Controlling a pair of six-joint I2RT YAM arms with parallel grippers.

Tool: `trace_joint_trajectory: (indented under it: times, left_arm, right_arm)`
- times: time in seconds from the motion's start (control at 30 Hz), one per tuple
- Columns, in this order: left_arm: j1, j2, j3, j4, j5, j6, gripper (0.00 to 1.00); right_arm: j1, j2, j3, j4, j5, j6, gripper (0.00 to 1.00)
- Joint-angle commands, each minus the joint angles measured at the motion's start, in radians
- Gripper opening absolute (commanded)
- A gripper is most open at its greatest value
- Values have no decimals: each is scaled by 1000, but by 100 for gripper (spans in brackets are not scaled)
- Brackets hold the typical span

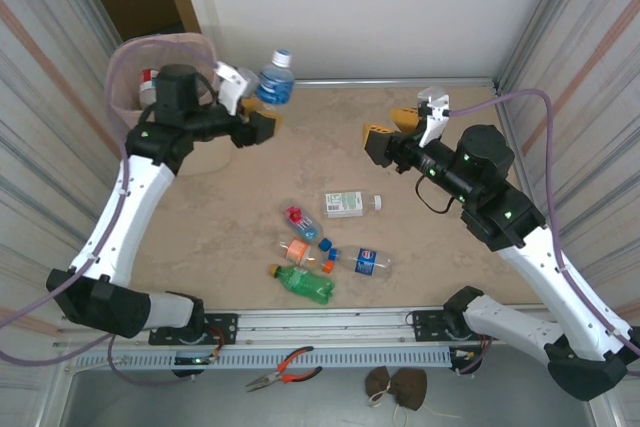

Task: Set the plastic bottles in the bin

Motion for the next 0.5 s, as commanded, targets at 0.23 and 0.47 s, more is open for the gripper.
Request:
trace_joint_trajectory:
  times: [0.23,0.47]
  left_arm:
    - [229,123,267,-198,-170,-38,60]
    - [350,264,409,-260,-214,-81,60]
  right_arm:
    - [1,26,-2,1,11,-7,72]
    - [1,40,-1,-2,17,-7,72]
